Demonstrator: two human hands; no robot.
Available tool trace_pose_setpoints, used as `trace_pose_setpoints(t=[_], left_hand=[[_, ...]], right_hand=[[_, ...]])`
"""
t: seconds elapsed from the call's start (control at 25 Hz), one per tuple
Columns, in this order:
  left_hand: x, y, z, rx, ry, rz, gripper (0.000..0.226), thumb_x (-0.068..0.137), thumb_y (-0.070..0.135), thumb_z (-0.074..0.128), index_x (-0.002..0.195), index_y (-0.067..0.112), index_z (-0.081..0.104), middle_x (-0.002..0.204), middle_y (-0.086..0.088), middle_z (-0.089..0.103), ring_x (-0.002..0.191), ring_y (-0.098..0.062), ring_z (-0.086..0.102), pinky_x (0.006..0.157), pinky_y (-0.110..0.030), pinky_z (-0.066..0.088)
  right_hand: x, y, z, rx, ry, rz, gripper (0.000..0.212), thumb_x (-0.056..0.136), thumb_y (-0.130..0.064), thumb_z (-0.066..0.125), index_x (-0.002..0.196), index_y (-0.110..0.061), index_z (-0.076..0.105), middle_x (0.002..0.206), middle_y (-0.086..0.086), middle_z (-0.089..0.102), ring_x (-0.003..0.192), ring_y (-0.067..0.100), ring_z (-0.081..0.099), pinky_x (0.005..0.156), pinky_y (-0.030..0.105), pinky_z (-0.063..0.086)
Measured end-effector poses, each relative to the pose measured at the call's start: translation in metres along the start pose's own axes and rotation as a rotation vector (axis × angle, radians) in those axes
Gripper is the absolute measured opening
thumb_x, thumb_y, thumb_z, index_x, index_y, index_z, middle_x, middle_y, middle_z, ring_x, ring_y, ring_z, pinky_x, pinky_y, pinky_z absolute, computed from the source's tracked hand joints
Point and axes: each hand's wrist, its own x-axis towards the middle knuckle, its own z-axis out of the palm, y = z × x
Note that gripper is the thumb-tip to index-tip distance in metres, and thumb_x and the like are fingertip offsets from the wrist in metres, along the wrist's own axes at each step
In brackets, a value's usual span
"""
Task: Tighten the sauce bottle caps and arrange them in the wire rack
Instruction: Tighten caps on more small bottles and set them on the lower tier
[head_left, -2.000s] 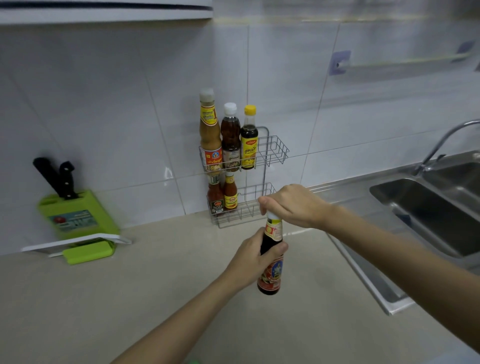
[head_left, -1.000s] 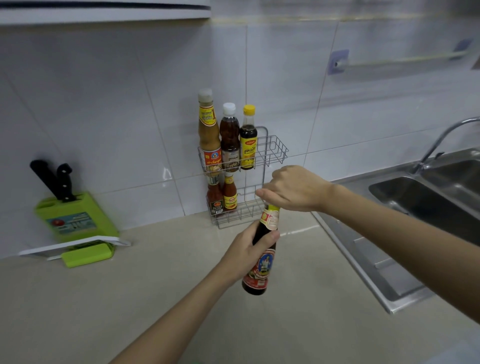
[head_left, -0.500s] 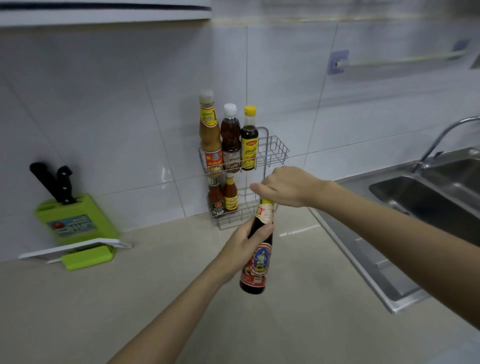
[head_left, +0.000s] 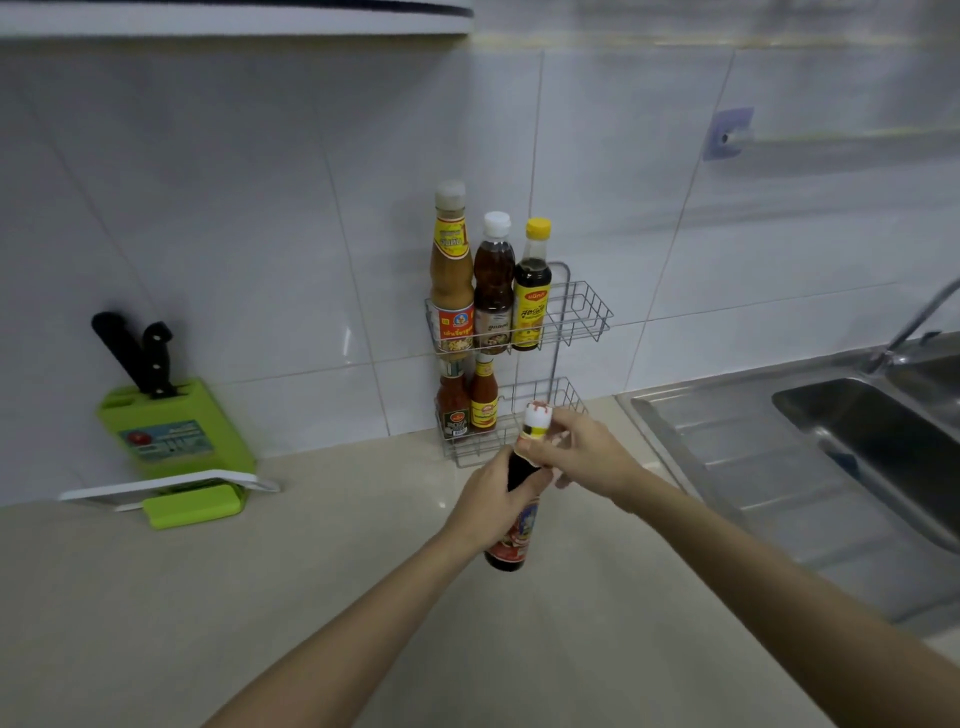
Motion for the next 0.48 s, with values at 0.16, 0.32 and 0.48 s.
trace_pose_setpoints(t=[0.16, 0.32, 0.48], left_hand=[[0.035, -0.017, -0.011, -0.012, -0.175, -0.063, 0.05, 0.086, 0.021, 0.065, 0.133, 0.018, 0.05, 0.132, -0.001, 0.059, 0.12, -0.013, 0.054, 0.101, -0.03, 0.044], [0.062, -0.061, -0.033, 0.339, 0.223, -0.231, 0.046, 0.087, 0.011, 0.055, 0.133, 0.007, 0.048, 0.133, -0.013, 0.051, 0.125, -0.03, 0.048, 0.102, -0.039, 0.043], [0.085, -0.077, -0.051, 0.118, 0.154, -0.452, 0.063, 0.091, 0.014, 0.057, 0.145, 0.001, 0.029, 0.146, -0.02, 0.036, 0.135, -0.036, 0.039, 0.106, -0.037, 0.037]], right_hand=[[0.026, 0.016, 0.012, -0.074, 0.217, -0.004, 0.022, 0.084, -0.033, 0.068, 0.094, -0.015, 0.061, 0.086, -0.003, 0.064, 0.083, 0.019, 0.064, 0.067, 0.034, 0.052], [0.056, 0.031, 0.005, -0.092, 0.48, -0.001, 0.025, 0.083, -0.032, 0.068, 0.089, -0.014, 0.05, 0.091, 0.001, 0.06, 0.083, 0.018, 0.059, 0.066, 0.033, 0.049], [0.09, 0.042, -0.002, -0.043, 0.548, -0.042, 0.02, 0.084, -0.026, 0.066, 0.089, -0.014, 0.051, 0.09, 0.001, 0.057, 0.082, 0.016, 0.055, 0.067, 0.032, 0.047]])
